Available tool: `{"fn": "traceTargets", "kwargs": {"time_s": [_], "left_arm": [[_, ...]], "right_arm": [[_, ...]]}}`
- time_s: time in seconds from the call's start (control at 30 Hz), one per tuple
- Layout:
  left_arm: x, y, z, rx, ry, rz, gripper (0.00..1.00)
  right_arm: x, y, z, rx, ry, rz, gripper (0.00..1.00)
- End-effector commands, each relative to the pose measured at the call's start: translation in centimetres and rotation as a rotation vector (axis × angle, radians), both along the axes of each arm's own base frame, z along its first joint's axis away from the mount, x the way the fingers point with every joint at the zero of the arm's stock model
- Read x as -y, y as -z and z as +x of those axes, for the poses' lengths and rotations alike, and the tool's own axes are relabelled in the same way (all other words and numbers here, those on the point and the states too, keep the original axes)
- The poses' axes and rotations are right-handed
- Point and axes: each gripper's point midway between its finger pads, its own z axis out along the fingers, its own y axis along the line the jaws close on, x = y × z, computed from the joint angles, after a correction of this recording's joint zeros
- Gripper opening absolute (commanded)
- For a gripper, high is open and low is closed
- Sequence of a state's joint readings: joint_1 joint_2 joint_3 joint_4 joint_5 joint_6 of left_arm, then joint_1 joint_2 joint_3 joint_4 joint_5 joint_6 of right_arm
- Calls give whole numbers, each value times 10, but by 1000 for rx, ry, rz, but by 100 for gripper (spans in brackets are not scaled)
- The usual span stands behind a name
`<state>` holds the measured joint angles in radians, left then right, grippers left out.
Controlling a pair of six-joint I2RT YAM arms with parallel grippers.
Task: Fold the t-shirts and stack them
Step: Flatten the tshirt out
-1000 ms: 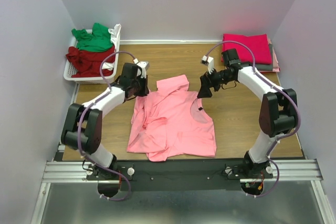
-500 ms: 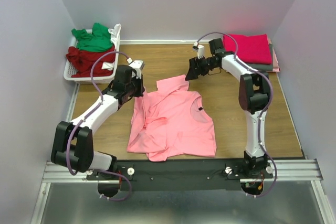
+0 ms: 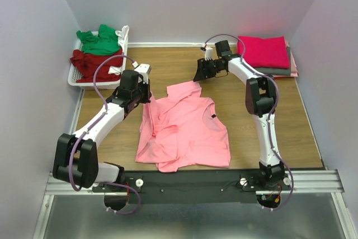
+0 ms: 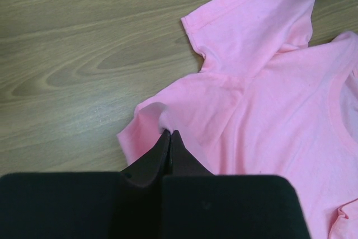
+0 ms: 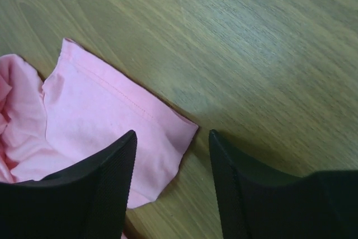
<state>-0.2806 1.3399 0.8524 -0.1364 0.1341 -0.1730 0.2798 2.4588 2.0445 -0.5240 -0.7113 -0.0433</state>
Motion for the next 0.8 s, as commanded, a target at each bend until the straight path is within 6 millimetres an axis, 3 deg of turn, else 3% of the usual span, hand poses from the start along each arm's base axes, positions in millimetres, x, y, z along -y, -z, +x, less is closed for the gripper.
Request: {"fn": "traceTargets", "kwargs": {"time_s": [0.0, 0.13, 0.37, 0.43, 0.47, 0.5, 0.6, 0.63, 0.7, 0.77], "left_arm": [[-7, -9, 3, 48, -21, 13, 0], [-6, -11, 4, 51, -16, 7, 0], [-6, -11, 4, 52, -14, 4, 0], [-6, -11, 4, 52, -13, 5, 0], [-6, -10, 4, 51, -17, 6, 0], [-6, -12, 4, 55, -17, 4, 0], [-7, -11, 4, 55, -18, 5, 0], [-7, -13, 5, 58, -20, 4, 0], [-8, -13, 5, 60, -22, 5, 0], [-9, -14, 5, 65, -25, 5, 0]], "right_arm": [[-6, 21, -4, -24, 19, -53, 58], [-4, 28, -10, -34, 22, -79, 50], [-14, 45, -18, -45, 13, -124, 46], [-13, 44, -15, -36, 26, -138, 36], [-13, 43, -13, -27, 31, -143, 32], [-11, 41, -9, -14, 43, -159, 22], [-9, 27, -3, 26, 51, -165, 10], [-8, 24, -1, 36, 54, -169, 1], [-6, 12, 4, 76, 57, -178, 0], [-5, -12, 9, 131, 61, -176, 0]]}}
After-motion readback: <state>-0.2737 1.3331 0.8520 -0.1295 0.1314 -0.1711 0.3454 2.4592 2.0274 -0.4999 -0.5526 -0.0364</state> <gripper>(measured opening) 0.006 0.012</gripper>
